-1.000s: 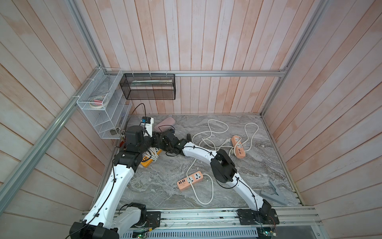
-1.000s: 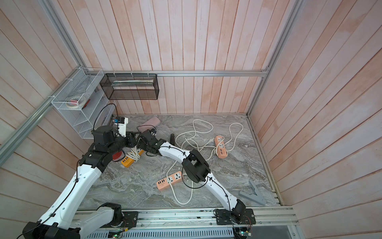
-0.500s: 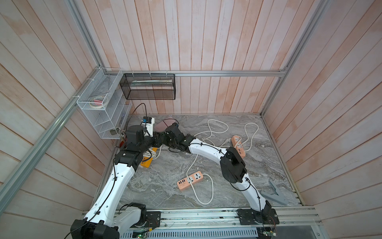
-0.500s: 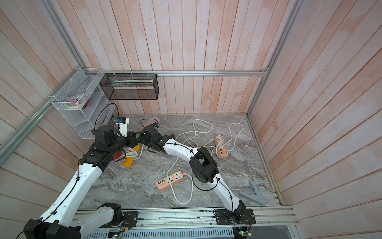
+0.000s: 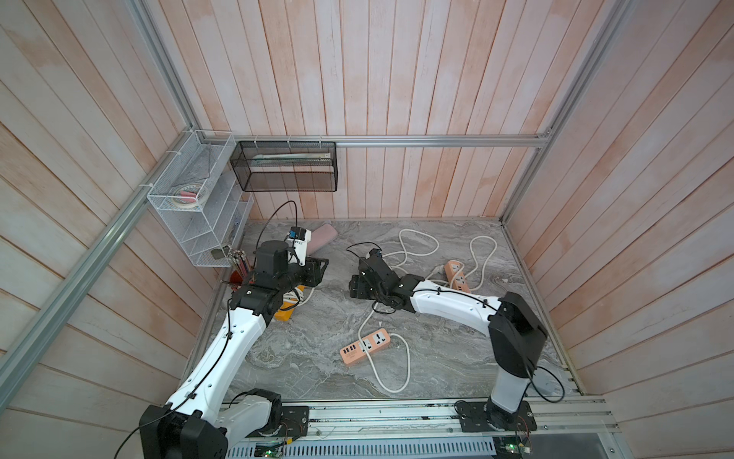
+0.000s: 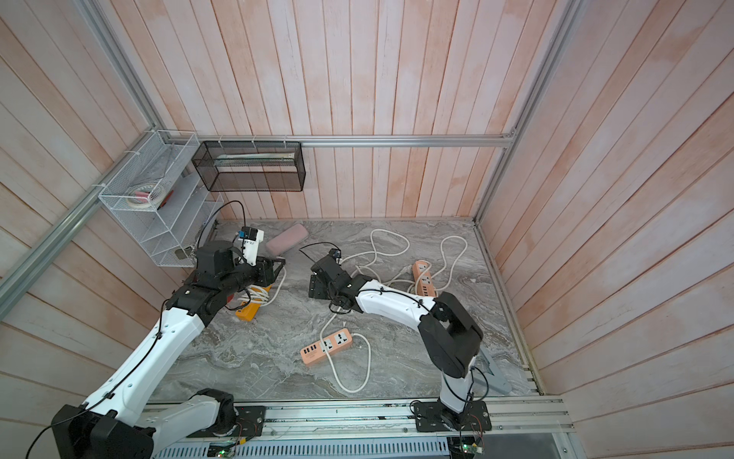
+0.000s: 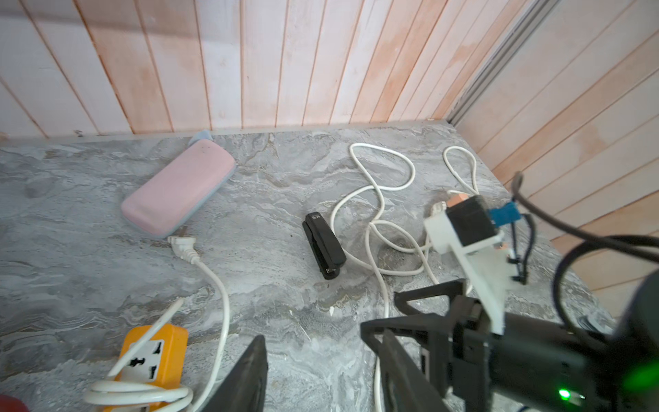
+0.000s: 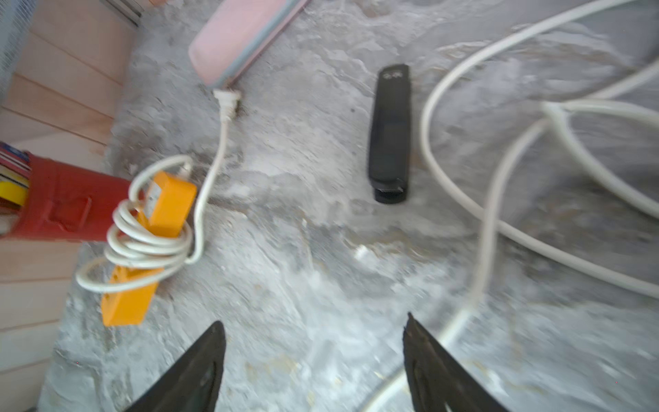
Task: Wrap the cord around the power strip
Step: Place the power strip at the center of the board, then move the power strip to the center of the board.
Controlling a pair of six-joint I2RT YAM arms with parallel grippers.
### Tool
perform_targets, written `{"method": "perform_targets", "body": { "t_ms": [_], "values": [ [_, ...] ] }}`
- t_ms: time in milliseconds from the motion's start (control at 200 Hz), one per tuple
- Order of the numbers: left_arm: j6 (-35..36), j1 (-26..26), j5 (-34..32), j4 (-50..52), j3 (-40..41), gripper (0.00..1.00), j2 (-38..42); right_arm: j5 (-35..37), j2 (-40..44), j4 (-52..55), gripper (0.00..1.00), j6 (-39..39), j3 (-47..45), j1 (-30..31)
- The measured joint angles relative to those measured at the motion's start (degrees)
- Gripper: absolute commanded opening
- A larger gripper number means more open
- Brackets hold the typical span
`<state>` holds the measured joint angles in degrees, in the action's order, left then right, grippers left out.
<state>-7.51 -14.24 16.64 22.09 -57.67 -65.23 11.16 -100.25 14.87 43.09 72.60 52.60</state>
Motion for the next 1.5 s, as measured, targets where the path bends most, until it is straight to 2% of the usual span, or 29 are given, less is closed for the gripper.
{"method": "perform_targets", "body": {
  "t_ms": [165, 340, 535, 805, 905, 1010, 1260, 1400, 1500],
  "values": [
    [-0.59, -1.79, -0.57, 0.24, 1.01, 0.51, -2.12, 0.55, 5.25, 2.51, 0.79, -5.53, -5.88, -0.87],
    [-0.68, -1.79, -3.04, 2.84, 1.55, 0.51, -5.01, 0.35, 4.66, 2.91, 0.76, -9.16, -5.88, -1.29],
    [-0.11, -1.18, -4.50, 5.44, 1.53, 0.49, -7.32, -1.95, 0.35, 3.54, 0.70, -11.26, -1.81, -2.51],
    [1.22, -12.72, -1.77, 8.26, 4.61, 0.54, -7.63, -10.12, 7.39, 7.30, 0.73, -16.48, -10.93, -4.96],
    [-0.28, -15.96, -0.37, 8.72, 7.96, 0.54, -7.63, -12.00, 10.88, 10.10, 0.71, -17.73, -14.43, -3.56],
    [-2.49, -16.68, -1.11, 8.85, 10.80, 0.53, -7.63, -13.11, 11.93, 11.65, 0.67, -17.42, -15.47, -0.81],
    [-7.98, -11.45, -5.35, 7.78, 11.37, 0.56, -3.56, -14.91, 6.73, 11.74, 0.59, -12.37, -14.45, 11.06],
    [-9.94, -10.86, -9.49, 7.02, 11.34, 0.58, -1.25, -15.13, 2.75, 11.10, 0.53, -9.97, -14.45, 13.88],
    [-10.62, -10.75, -13.53, 7.54, 10.82, 0.58, -0.68, -14.56, 0.35, 10.32, 0.40, -8.33, -14.29, 14.01]
  ]
}}
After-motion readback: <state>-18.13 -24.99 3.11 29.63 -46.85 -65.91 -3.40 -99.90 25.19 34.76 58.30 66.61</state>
